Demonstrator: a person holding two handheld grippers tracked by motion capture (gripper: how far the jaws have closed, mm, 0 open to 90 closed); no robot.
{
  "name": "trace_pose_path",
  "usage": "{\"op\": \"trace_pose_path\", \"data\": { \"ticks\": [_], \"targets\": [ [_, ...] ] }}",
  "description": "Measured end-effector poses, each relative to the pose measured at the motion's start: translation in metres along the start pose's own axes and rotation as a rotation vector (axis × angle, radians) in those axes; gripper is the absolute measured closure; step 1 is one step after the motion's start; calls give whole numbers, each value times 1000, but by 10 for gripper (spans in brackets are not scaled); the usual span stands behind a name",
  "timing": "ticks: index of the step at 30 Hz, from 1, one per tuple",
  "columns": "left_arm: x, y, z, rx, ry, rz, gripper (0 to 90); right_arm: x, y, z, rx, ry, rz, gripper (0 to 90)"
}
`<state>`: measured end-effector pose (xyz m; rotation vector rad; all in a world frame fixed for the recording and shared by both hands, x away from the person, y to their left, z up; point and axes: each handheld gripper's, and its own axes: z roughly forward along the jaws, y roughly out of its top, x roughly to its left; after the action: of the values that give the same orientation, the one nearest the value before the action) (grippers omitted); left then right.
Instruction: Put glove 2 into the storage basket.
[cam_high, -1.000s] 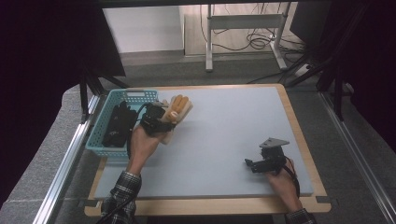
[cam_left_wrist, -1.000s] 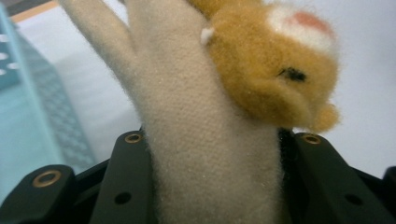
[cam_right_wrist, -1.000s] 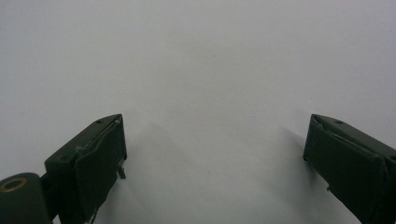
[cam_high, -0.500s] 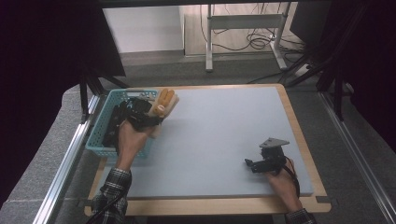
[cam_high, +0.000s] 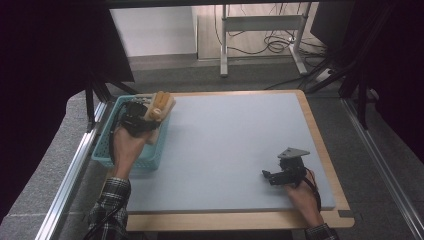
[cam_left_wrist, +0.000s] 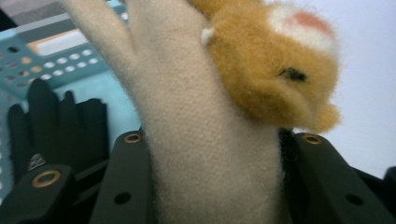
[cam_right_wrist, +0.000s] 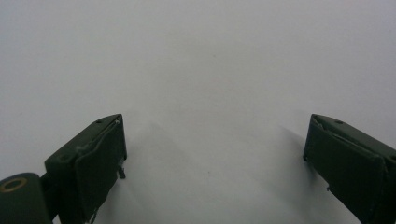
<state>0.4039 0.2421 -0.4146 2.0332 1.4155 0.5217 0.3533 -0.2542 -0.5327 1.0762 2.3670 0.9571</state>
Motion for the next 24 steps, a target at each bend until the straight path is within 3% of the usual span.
{"op": "trace_pose_path", "data": {
  "ticks": [9,16,20,24],
  "targets": [
    [29,-8,14,51,42,-78,572,0,0,0,0,0,1,54],
    [44,-15,38,138,73,-109,564,0,0,0,0,0,1,54],
    [49,-18,53,188,71,-116,558,0,0,0,-1,0,1,54],
    [50,-18,66,218,39,-123,547,0,0,0,-1,0,1,54]
  ]
}}
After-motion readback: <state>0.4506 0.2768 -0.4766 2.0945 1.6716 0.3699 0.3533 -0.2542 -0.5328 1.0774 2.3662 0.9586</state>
